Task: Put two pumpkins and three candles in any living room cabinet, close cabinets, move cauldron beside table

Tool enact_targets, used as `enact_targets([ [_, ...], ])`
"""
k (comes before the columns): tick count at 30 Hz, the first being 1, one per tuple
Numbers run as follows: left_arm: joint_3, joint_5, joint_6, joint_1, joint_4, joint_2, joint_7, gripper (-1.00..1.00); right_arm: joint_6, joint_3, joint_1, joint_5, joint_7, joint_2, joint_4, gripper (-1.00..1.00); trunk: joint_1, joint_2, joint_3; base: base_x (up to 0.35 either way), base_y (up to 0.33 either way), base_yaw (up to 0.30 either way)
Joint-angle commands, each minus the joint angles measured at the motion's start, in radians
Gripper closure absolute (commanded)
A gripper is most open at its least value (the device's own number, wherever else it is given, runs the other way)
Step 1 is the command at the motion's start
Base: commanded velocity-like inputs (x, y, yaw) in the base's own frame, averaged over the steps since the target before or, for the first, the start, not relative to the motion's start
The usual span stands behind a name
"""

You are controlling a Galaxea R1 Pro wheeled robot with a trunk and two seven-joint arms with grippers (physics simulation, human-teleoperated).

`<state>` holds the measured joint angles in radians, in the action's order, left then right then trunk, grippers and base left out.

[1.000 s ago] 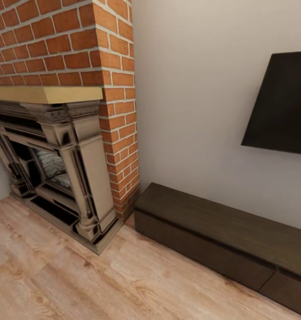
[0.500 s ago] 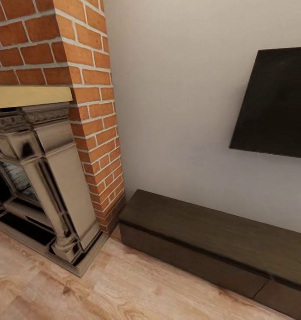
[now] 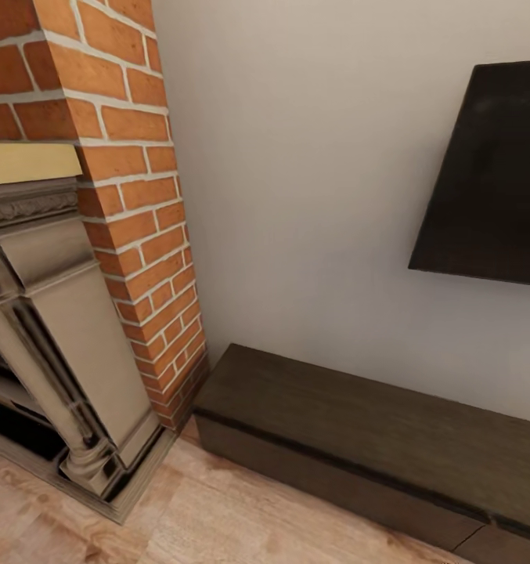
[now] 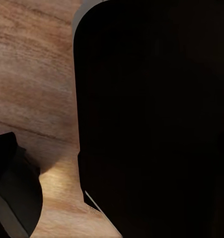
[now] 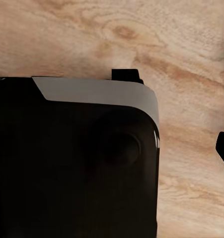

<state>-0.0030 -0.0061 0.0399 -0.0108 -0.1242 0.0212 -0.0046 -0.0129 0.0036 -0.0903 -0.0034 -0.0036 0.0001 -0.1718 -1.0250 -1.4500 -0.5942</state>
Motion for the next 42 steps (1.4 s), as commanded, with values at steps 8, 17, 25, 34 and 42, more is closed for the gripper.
enact_targets([
  [8, 0.001, 0.002, 0.0, 0.0, -0.001, -0.001, 0.0, -1.0, -0.002, -0.001, 0.0, -0.001, 0.001, 0.0, 0.0, -1.0, 0.0, 0.0, -0.01, 0.084, 0.0, -0.176],
  [17, 0.001, 0.008, 0.0, 0.0, -0.002, 0.0, 0.001, -1.0, -0.002, -0.003, 0.0, -0.001, 0.001, -0.001, -0.002, -1.0, 0.0, 0.0, -0.021, 0.002, 0.0, -0.203],
  [25, 0.002, 0.004, 0.0, 0.0, -0.002, -0.001, 0.0, -1.0, -0.002, -0.004, 0.0, -0.001, 0.001, -0.002, -0.002, -1.0, 0.0, 0.0, -0.029, 0.018, 0.0, -0.209],
  [34, 0.001, 0.0, 0.0, 0.0, 0.0, 0.0, 0.0, -1.0, -0.002, -0.004, 0.0, -0.001, 0.001, 0.0, -0.001, -1.0, 0.0, 0.0, -0.037, 0.275, 0.0, -0.237],
  [42, 0.001, 0.0, 0.0, 0.0, 0.0, 0.001, 0.0, -1.0, -0.002, -0.004, 0.0, -0.001, 0.001, 0.0, -0.001, -1.0, 0.0, 0.0, -0.041, 0.333, 0.0, -0.259],
])
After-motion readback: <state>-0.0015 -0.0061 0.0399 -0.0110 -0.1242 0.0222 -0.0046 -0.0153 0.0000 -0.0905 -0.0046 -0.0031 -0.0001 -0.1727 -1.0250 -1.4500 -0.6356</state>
